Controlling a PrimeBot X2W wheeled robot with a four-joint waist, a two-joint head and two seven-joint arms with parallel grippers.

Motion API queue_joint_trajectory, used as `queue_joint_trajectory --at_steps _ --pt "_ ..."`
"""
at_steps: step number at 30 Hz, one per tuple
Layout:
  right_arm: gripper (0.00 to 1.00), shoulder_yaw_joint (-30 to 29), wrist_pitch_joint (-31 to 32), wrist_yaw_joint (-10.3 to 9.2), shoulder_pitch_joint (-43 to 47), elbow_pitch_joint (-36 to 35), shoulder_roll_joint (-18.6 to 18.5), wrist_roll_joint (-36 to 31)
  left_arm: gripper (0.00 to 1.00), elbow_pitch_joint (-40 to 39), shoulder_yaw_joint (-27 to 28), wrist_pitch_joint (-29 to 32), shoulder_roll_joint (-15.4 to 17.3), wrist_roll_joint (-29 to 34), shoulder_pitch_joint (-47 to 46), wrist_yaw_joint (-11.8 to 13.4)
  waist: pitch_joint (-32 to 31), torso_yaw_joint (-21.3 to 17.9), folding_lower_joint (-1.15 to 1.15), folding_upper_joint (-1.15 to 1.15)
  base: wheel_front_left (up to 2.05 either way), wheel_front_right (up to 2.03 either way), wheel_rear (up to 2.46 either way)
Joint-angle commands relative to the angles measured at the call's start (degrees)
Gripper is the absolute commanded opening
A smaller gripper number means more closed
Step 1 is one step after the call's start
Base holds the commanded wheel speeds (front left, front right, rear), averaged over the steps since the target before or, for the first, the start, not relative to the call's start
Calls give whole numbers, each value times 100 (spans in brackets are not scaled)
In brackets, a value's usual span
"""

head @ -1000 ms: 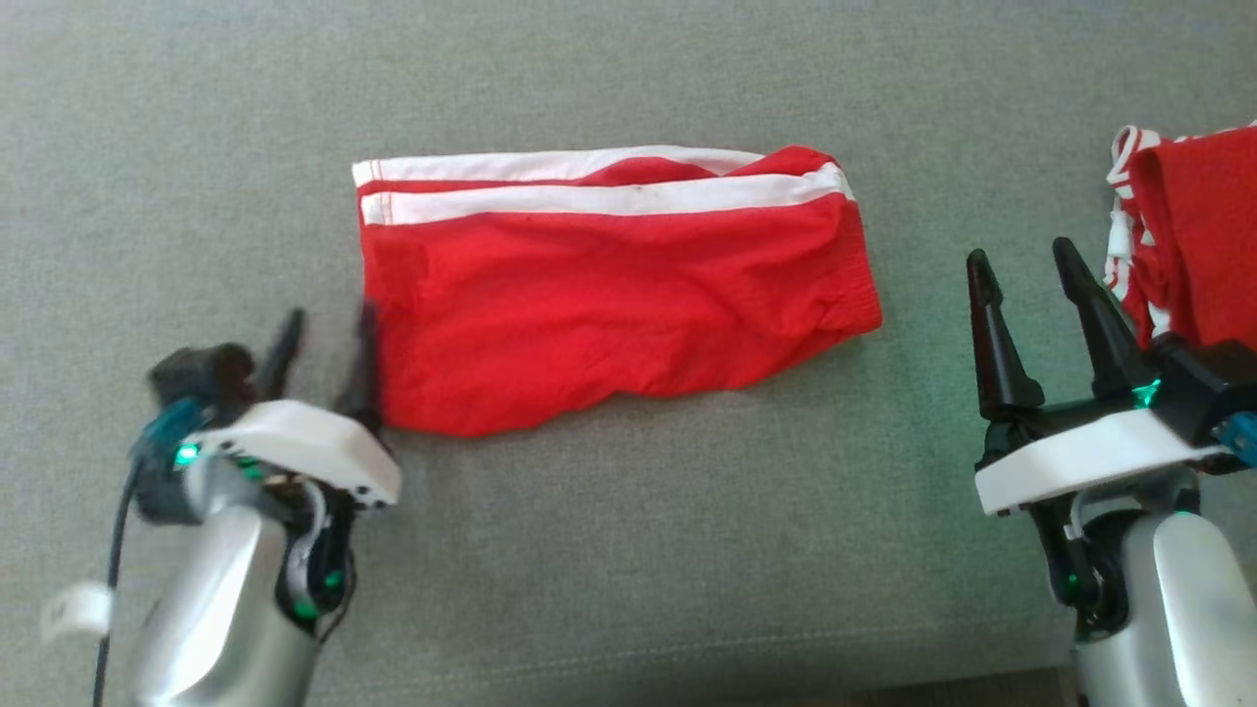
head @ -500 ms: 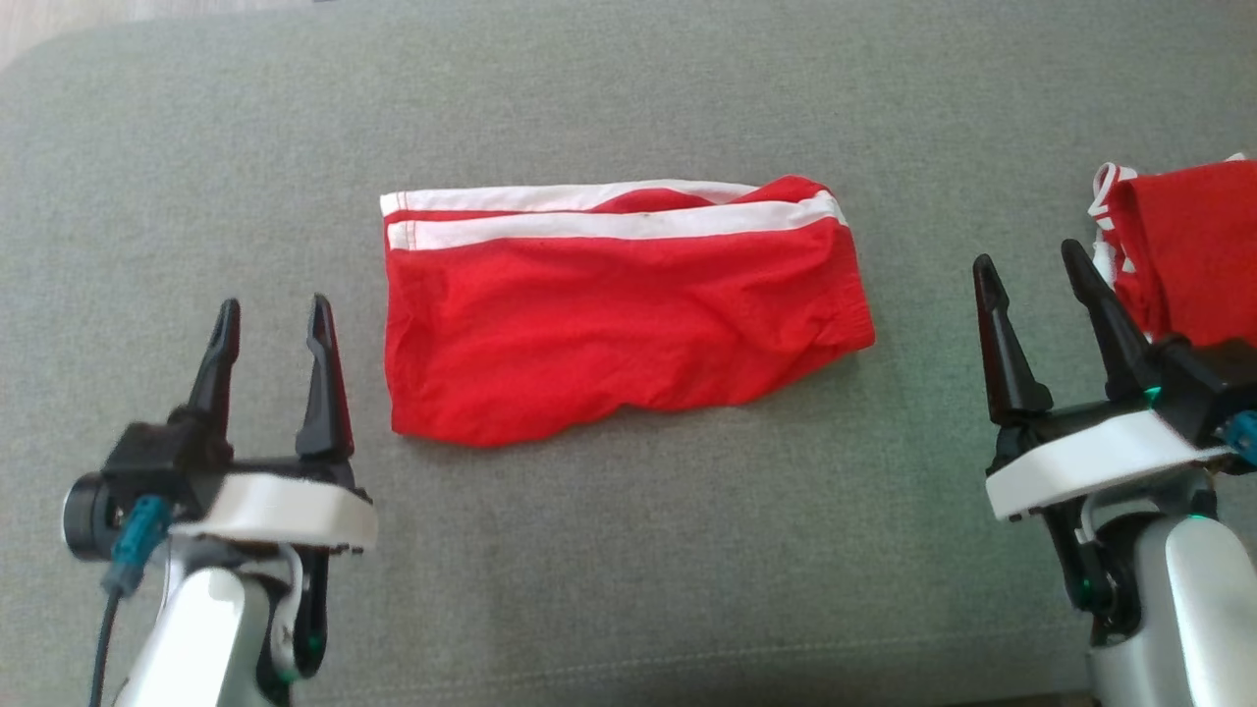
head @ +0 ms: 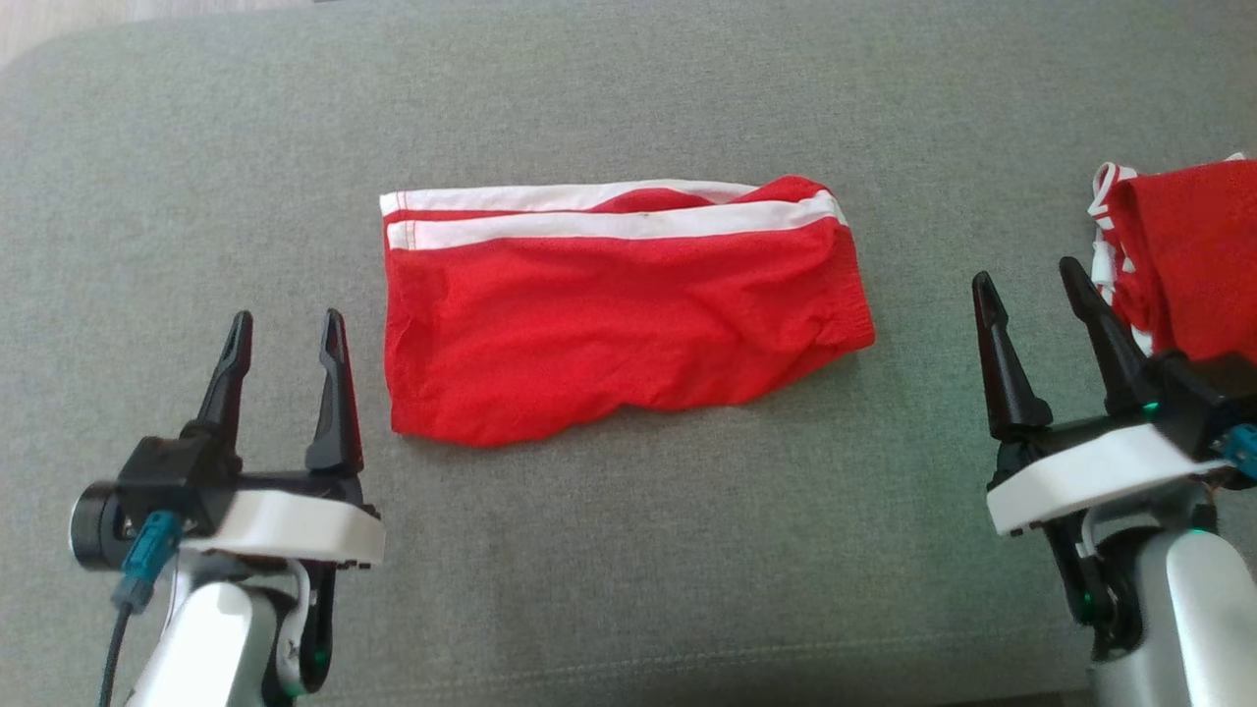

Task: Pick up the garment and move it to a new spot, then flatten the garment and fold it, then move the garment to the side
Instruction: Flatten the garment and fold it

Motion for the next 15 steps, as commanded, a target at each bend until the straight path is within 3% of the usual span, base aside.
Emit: queue_joint_trajectory --at_steps 1,8,15 --pt "100 105 15 -12 -96 -229 -37 1 100 -217 211 -36 170 24 -170 48 8 0 0 0 0 0 0" --pt "100 155 110 -12 -143 -132 -83 44 100 -227 151 -23 173 16 -274 29 135 70 0 0 0 0 0" --pt "100 725 578 -12 -657 392 -217 263 100 -236 52 -28 105 38 -571 -28 534 238 0 0 0 0 0"
